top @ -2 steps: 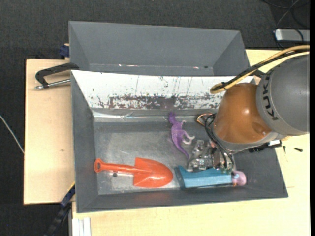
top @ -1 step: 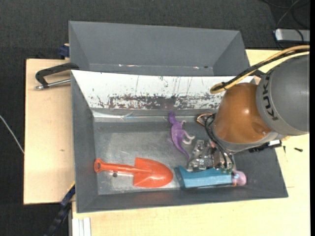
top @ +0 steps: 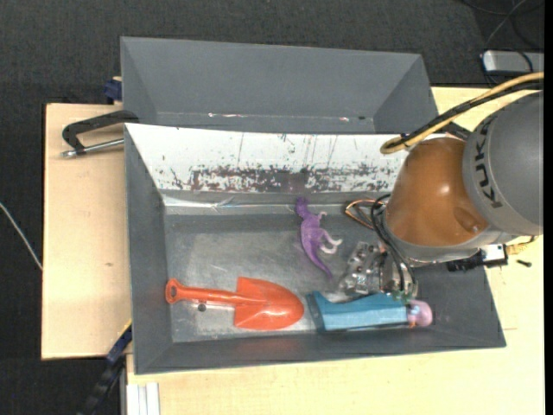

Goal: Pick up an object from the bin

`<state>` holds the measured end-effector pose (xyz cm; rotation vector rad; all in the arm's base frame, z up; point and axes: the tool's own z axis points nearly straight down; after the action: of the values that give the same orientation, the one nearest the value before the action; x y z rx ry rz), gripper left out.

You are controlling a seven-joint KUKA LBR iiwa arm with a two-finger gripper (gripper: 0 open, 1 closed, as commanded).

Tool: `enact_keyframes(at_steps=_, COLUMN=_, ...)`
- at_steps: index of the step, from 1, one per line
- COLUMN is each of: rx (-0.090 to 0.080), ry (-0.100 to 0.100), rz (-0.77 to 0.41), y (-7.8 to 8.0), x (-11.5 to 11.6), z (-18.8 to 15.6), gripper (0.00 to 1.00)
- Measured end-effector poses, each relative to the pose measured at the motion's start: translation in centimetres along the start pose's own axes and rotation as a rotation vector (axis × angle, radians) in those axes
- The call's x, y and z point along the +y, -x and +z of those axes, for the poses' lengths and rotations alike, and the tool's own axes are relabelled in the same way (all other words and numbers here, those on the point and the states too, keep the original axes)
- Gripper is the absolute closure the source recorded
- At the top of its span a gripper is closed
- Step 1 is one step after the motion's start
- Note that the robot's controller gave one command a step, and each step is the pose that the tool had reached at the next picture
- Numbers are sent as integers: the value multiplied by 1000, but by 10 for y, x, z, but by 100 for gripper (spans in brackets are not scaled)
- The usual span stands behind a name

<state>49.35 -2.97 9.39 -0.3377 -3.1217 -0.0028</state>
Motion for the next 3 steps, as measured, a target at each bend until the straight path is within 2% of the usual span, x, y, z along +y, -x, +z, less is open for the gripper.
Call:
enact_keyframes(at_steps=1, rx=-7, ry=0, rz=28, y=4, x=12, z=-16, gripper=100)
enact_keyframes(at_steps=2, rx=-4, ry=0, rz=-45, y=19, x=36, z=-47, gripper=100)
enact_keyframes(at_steps=3, rx=-8, ry=0, rz=44, y=14, x=88, z=-58, gripper=100)
